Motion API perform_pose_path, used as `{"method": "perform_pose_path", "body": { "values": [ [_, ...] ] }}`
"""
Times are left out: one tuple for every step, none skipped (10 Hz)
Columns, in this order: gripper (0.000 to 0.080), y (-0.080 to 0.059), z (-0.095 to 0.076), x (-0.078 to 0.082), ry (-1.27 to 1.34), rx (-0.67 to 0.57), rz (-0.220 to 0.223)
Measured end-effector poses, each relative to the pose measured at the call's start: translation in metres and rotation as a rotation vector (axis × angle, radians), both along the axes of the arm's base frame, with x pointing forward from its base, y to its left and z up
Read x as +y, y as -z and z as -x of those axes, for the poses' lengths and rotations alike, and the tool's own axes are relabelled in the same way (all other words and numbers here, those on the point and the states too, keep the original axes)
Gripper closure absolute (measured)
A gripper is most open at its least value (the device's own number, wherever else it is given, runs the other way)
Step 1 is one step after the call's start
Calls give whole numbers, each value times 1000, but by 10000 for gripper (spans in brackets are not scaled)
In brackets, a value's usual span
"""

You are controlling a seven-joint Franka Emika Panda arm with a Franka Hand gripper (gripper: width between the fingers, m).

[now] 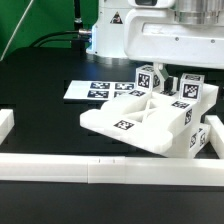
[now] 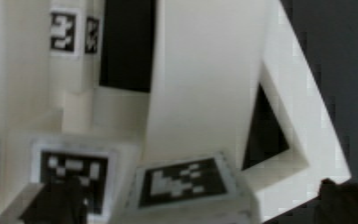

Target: Assemble chair

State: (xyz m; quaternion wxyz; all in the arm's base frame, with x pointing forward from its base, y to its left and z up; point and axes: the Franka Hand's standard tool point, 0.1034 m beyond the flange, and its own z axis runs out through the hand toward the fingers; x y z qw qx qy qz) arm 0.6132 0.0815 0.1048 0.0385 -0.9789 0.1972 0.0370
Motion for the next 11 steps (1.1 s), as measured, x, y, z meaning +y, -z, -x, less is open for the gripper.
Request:
{"method": "perform_pose_path", "body": {
  "values": [
    [151, -1, -1, -5, -60, -3, -5],
    [151, -1, -1, -6, -135, -7, -2],
    [151, -1, 0, -5, -178, -7, 1],
    [151, 0, 0, -6, -207, -9, 3],
    [151, 0, 0, -7, -217, -10, 3],
    [245, 0, 0, -8, -215, -10, 3],
    [245, 0, 0, -8, -215, -10, 3],
    [435, 0, 0, -8, -215, -10, 3],
    [534, 0, 0, -8, -214, -10, 3],
    [534, 0, 0, -8, -182, -8, 5],
    [534, 0, 0, -8, -170, -7, 6]
  ]
}}
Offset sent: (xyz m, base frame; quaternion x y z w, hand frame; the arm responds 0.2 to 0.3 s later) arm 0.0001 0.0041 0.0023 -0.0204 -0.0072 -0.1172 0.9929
